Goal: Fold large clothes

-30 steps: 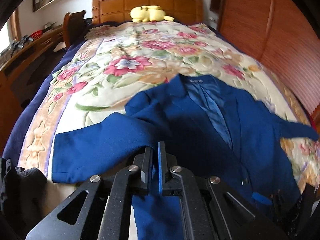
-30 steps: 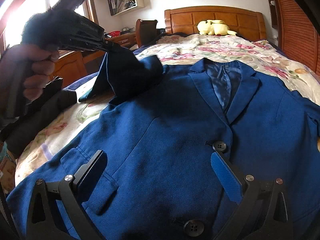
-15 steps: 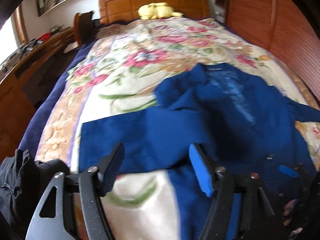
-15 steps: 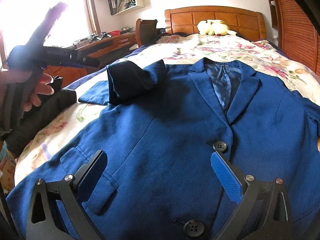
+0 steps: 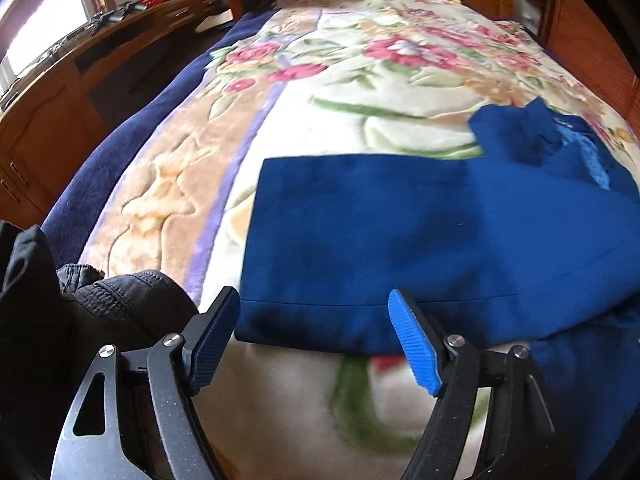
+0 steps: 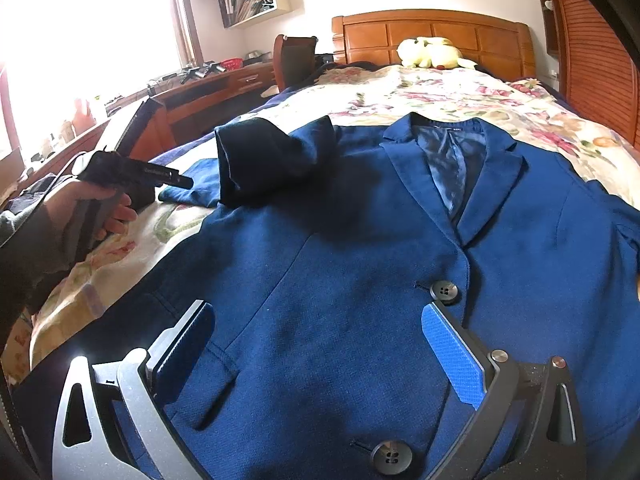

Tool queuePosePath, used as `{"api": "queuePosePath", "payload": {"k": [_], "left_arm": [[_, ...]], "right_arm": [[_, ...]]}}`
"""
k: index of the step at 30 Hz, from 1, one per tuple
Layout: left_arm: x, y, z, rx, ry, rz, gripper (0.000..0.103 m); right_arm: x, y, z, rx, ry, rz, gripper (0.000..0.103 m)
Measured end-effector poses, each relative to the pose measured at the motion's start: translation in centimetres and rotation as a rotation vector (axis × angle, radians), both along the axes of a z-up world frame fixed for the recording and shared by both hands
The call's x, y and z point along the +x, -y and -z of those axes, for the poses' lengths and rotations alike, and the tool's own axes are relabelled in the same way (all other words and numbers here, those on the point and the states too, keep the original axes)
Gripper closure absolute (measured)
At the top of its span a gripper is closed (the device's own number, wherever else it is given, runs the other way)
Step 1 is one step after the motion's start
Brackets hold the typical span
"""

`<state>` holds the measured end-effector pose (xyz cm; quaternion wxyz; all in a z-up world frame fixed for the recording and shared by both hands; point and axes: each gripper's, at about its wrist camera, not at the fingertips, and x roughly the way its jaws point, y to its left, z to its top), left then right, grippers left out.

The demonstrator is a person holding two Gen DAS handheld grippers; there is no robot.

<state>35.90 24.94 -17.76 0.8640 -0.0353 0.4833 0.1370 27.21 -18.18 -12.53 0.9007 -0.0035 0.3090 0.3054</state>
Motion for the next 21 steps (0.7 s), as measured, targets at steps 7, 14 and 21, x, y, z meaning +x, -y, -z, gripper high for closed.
{"api": "queuePosePath", "payload": {"k": [7, 14, 21], "left_arm": [[0.2, -0.7, 1.1, -0.015, -0.017, -0.026, 0.025], [0.1, -1.1, 1.9, -0.045, -0.016, -0.05, 0.025], [-0.1, -1.3, 1.9, -0.087, -0.015, -0.068, 0.025]], "right_arm": [[0.0, 0.0, 0.0, 0.003, -0.001, 0.0, 0.0], [0.0, 0.0, 0.0, 0.003, 0.0, 0.001, 0.0], [0.0, 0.0, 0.0, 0.004, 0.001, 0.002, 0.0]]}}
